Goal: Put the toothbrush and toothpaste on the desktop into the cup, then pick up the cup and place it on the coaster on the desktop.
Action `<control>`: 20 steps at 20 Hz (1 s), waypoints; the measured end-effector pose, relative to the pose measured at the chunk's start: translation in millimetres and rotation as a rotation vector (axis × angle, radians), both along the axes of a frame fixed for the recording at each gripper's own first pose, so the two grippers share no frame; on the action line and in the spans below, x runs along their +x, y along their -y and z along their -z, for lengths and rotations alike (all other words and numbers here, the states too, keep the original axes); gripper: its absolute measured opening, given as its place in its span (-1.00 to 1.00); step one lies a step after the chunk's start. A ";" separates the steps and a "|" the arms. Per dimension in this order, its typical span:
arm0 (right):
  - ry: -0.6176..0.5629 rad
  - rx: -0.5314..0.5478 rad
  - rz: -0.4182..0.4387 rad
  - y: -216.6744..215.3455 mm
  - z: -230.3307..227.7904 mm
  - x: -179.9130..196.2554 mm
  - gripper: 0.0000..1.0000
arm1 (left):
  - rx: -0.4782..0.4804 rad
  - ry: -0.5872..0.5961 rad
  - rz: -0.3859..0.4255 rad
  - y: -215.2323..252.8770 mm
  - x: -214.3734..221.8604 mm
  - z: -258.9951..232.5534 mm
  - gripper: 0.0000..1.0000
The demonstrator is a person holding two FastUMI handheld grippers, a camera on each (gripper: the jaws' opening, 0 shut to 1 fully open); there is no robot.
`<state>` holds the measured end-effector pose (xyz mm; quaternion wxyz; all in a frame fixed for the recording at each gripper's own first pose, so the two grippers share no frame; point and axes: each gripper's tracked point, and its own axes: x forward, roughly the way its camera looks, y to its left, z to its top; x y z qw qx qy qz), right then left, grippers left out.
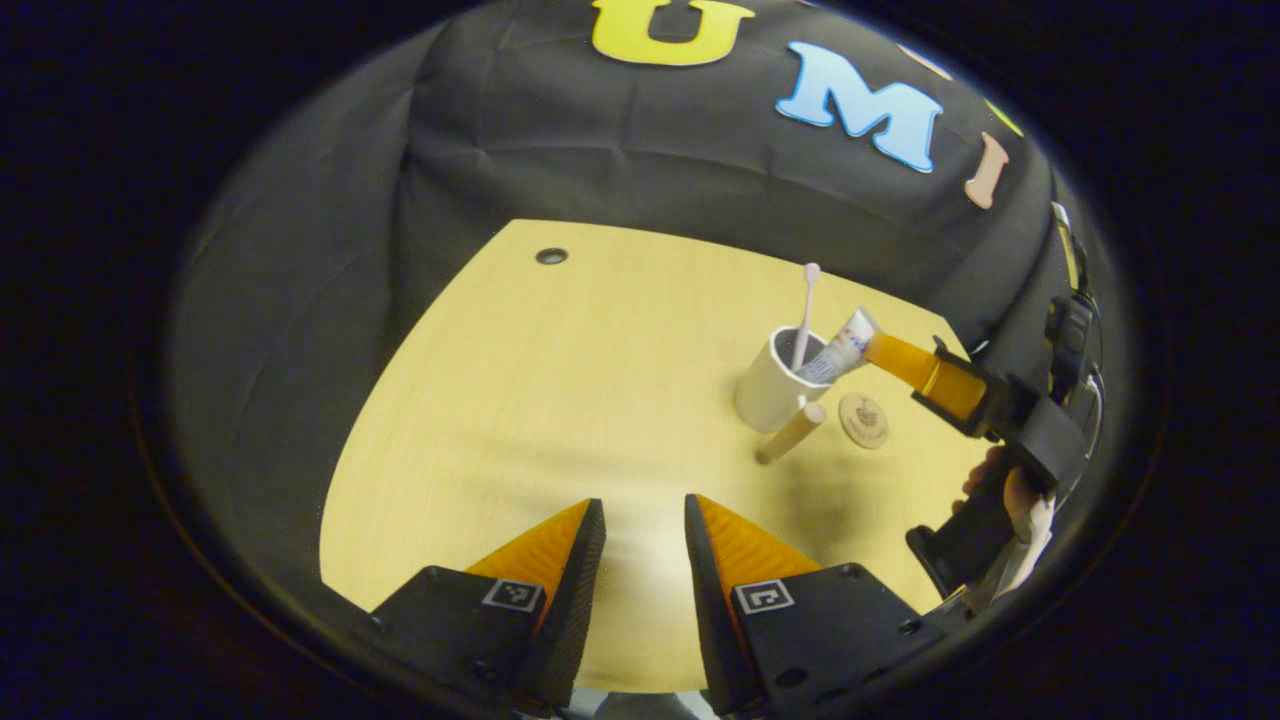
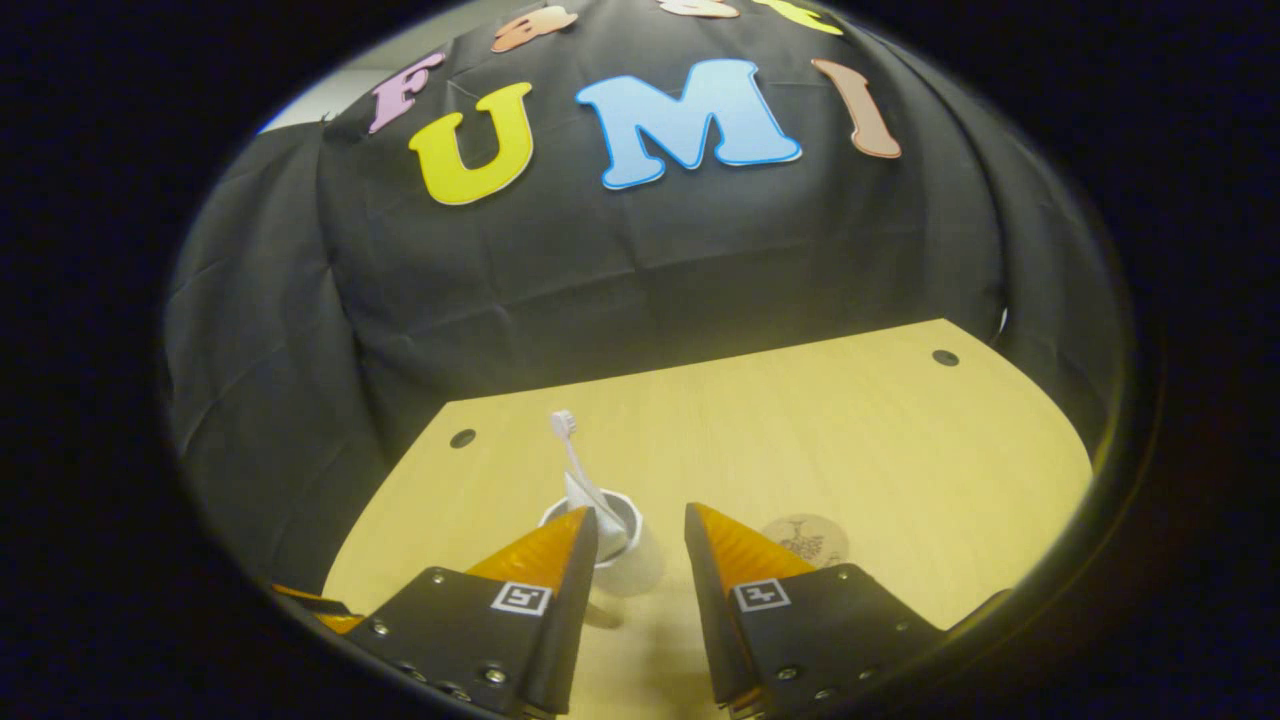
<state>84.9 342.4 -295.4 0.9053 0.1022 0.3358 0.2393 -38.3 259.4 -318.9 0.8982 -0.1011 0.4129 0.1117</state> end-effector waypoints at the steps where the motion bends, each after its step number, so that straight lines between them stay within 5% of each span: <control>1: -0.004 0.002 0.007 8.2 -1.6 0.1 0.02 | -0.002 -0.004 0.032 7.0 12.7 1.4 0.14; 11: -0.049 -0.057 0.186 131.1 7.7 19.5 0.00 | -0.048 -0.097 0.273 68.1 81.6 15.9 0.12; 20: -0.119 -0.090 0.320 209.1 34.5 21.5 0.02 | -0.054 -0.244 0.306 89.1 95.2 43.4 0.11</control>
